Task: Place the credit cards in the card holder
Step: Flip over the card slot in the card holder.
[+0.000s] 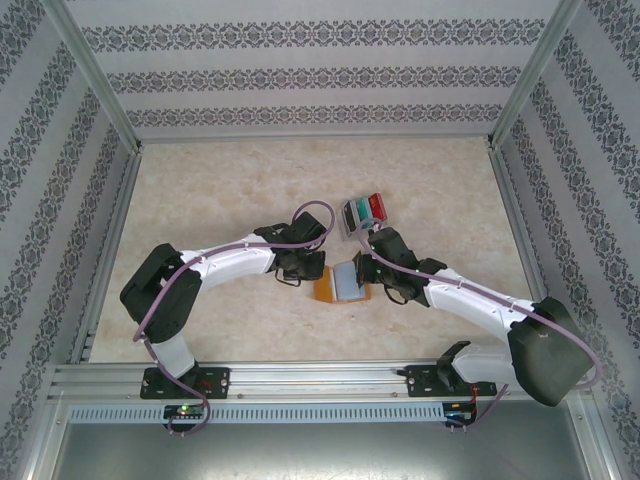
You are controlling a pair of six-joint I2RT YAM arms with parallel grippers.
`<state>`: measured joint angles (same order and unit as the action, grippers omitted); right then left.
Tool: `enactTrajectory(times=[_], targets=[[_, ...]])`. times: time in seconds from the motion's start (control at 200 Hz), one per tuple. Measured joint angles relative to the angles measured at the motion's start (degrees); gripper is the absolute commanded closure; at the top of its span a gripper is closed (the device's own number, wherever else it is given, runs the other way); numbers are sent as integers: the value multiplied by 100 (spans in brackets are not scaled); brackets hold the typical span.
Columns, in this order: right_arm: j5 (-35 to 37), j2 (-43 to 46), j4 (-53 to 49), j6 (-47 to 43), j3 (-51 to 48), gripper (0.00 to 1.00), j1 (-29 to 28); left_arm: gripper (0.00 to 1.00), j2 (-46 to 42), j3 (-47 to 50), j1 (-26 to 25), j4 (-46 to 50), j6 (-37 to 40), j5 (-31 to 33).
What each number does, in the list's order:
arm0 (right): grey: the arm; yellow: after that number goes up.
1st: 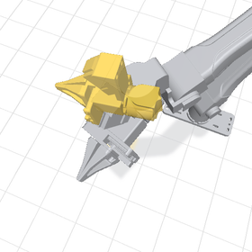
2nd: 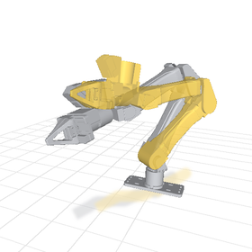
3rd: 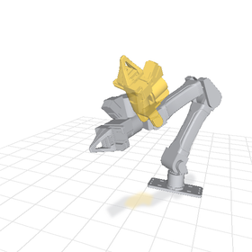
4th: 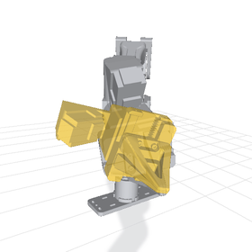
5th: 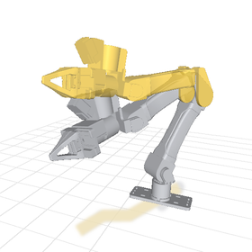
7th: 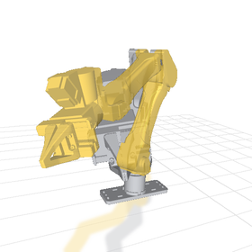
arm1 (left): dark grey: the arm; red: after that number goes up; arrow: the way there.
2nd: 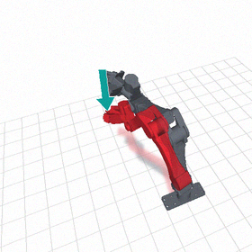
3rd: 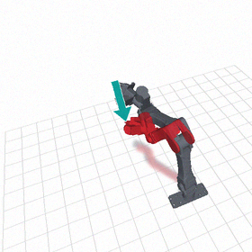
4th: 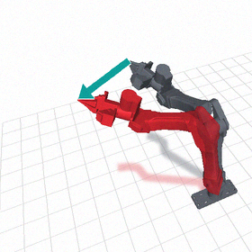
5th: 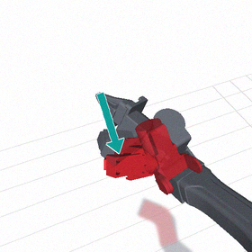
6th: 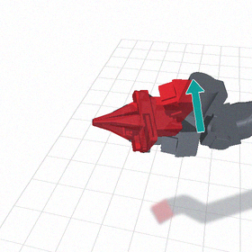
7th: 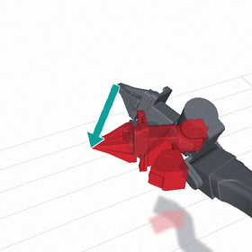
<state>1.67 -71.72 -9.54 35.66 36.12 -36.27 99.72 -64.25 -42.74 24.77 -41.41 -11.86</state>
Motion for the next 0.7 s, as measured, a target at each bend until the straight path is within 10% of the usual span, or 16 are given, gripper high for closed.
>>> enactTrajectory(times=[0.699], targets=[[-140,17,-509,-7,492,100,-188,100,0,2,0,-2,-48,0]])
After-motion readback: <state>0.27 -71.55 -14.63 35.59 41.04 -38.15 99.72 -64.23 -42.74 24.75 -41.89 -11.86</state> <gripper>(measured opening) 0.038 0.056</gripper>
